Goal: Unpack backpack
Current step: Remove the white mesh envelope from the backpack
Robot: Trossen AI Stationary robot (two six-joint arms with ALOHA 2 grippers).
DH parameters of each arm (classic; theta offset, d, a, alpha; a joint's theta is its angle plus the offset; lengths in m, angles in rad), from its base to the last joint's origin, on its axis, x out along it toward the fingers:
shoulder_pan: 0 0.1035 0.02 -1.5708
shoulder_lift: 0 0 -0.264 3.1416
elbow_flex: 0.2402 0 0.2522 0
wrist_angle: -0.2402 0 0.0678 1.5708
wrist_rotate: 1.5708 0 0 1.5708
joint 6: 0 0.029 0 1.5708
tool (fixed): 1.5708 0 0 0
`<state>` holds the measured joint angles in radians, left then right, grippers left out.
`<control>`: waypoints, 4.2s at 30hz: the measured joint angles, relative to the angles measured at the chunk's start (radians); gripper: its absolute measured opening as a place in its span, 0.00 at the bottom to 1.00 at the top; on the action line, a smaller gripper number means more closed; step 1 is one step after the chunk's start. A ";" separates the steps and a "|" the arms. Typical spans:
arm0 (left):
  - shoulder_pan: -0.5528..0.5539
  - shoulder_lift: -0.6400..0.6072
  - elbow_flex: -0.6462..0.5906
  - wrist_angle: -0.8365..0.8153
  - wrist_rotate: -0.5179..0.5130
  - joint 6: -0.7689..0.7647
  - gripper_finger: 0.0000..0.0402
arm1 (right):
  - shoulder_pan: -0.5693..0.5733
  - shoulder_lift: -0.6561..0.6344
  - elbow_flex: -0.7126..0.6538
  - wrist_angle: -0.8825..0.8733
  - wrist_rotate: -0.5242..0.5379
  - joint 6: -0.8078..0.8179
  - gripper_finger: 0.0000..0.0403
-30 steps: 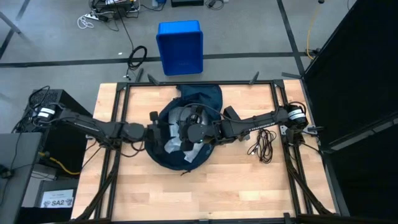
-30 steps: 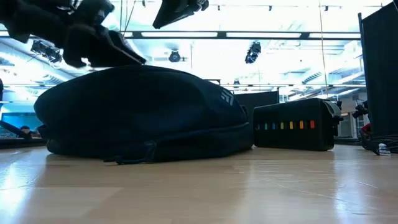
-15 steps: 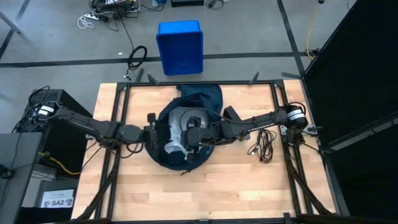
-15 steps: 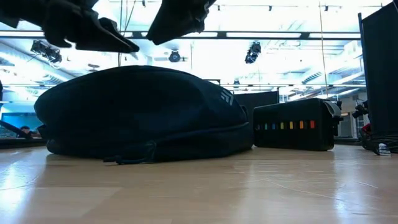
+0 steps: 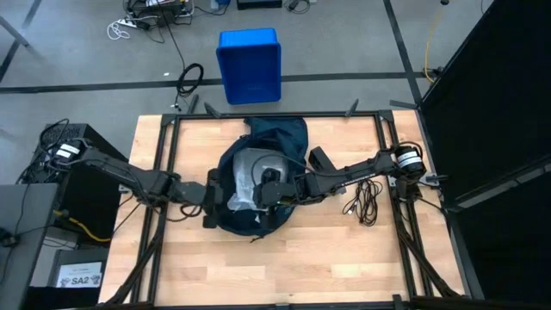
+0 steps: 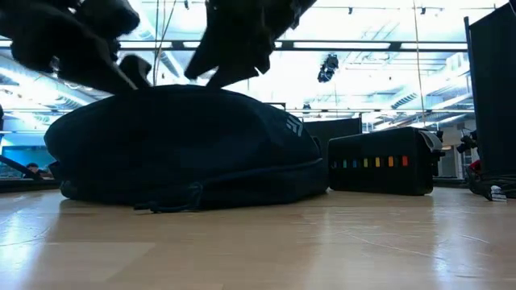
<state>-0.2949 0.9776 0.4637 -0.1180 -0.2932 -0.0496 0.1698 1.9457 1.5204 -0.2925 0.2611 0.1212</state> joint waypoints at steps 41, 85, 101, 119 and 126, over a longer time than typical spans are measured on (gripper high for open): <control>0.117 0.061 0.366 -0.114 -0.333 0.289 0.00 | 0.103 -0.149 -0.030 0.018 0.312 -0.179 0.52; 0.217 0.347 0.024 0.025 -0.024 0.009 0.42 | -0.051 0.201 -0.027 -0.025 0.030 0.061 0.48; 0.201 0.327 0.218 -0.120 -0.039 0.085 0.00 | -0.025 0.057 -0.032 -0.040 0.094 0.014 0.00; 0.134 0.253 0.753 -0.445 -0.289 0.362 0.00 | 0.012 -0.248 -0.032 0.071 0.263 -0.198 0.00; 0.010 0.249 0.880 -0.515 -0.252 0.358 0.00 | 0.057 -0.328 -0.031 0.104 0.218 -0.224 0.00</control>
<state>-0.2844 1.2263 1.3437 -0.6325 -0.5455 0.3082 0.2268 1.6173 1.4891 -0.1888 0.4795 -0.1024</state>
